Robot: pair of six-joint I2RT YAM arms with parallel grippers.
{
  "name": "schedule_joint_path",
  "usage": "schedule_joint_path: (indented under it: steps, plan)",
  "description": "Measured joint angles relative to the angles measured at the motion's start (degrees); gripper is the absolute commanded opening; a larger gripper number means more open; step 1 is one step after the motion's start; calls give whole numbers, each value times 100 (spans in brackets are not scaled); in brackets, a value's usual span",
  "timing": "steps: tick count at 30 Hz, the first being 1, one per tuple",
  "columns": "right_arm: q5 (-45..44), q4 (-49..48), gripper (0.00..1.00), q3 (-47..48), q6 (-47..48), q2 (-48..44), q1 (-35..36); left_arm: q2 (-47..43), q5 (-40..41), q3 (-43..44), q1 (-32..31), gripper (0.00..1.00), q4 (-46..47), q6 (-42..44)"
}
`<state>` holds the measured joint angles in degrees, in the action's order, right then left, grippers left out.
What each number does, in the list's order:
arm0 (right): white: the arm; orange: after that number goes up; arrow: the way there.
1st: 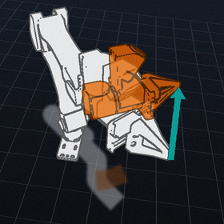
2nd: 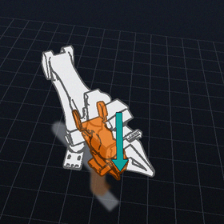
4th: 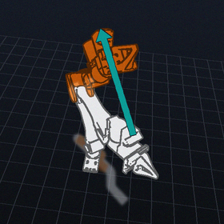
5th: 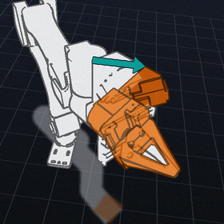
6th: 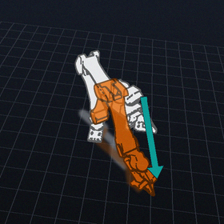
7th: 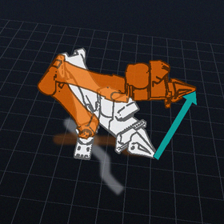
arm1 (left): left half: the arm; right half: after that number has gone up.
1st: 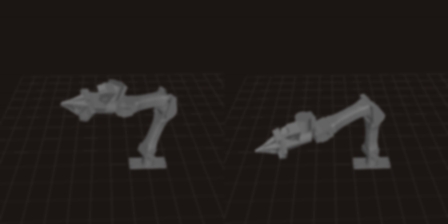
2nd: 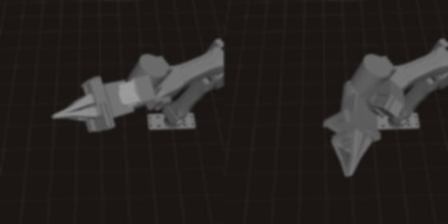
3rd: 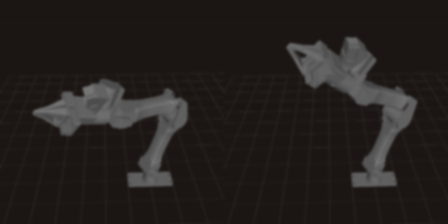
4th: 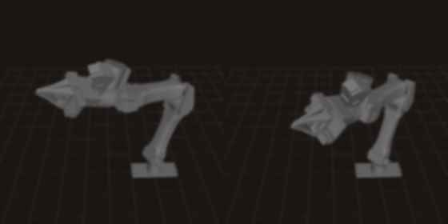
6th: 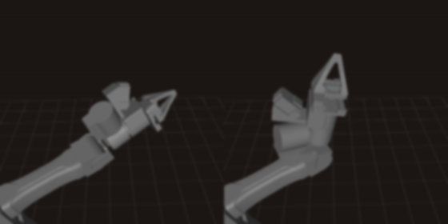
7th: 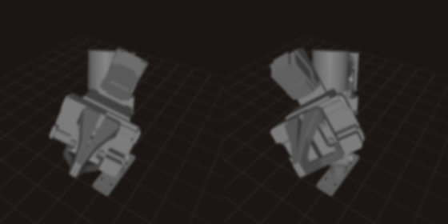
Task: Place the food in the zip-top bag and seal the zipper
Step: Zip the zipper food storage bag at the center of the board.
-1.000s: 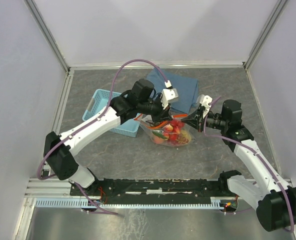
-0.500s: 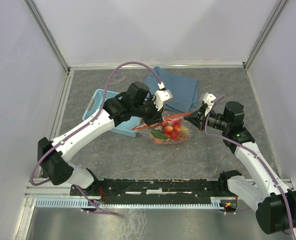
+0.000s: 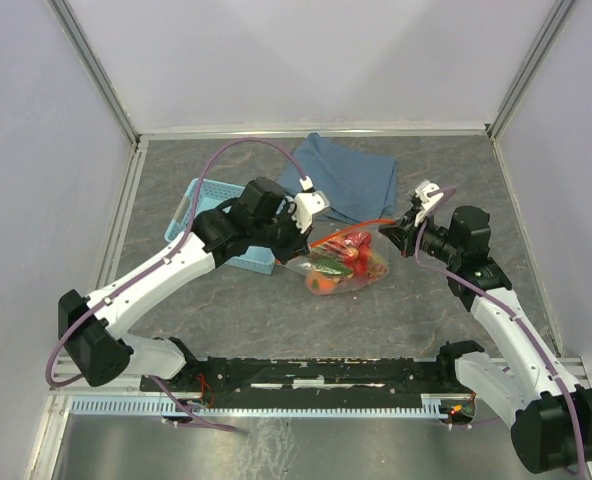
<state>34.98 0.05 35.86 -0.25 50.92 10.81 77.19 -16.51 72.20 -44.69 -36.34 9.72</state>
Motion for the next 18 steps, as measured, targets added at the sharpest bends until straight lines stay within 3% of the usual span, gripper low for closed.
schedule_joint_path:
  steps: [10,18]
  plan:
    - [-1137,612,2,35,-251,-66,-44,-398,28,-748,44,3,85,-166]
    - [-1864,1049,2,238,-498,-63,-48,-437,177,-857,63,3,367,-267]
